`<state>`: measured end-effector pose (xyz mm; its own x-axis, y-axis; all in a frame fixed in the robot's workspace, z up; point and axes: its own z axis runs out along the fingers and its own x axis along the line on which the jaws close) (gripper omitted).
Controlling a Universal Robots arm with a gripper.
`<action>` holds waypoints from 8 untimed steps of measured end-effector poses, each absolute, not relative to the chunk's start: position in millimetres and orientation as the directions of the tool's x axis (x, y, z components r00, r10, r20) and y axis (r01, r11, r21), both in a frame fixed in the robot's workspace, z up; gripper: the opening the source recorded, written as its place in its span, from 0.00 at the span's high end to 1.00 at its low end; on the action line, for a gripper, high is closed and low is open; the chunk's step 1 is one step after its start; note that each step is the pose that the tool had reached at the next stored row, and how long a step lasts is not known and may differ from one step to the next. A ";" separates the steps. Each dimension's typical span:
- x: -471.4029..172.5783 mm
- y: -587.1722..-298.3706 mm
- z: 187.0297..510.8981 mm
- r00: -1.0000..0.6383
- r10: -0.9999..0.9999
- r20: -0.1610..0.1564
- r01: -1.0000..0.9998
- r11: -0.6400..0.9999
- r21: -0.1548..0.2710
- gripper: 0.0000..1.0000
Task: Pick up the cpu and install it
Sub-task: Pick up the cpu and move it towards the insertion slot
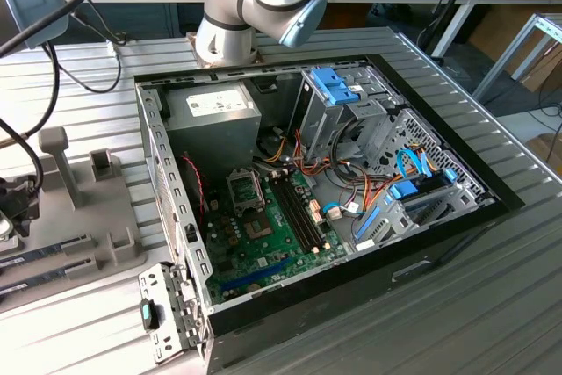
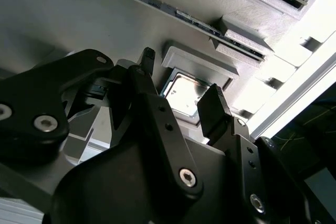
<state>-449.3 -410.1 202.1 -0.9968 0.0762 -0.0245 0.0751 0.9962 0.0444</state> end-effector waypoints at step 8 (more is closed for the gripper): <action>-449.3 -410.1 198.3 -0.997 0.076 -0.024 0.075 0.996 0.044 0.40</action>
<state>-449.3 -410.1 198.3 -0.9968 0.0762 -0.0244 0.0750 0.9962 0.0443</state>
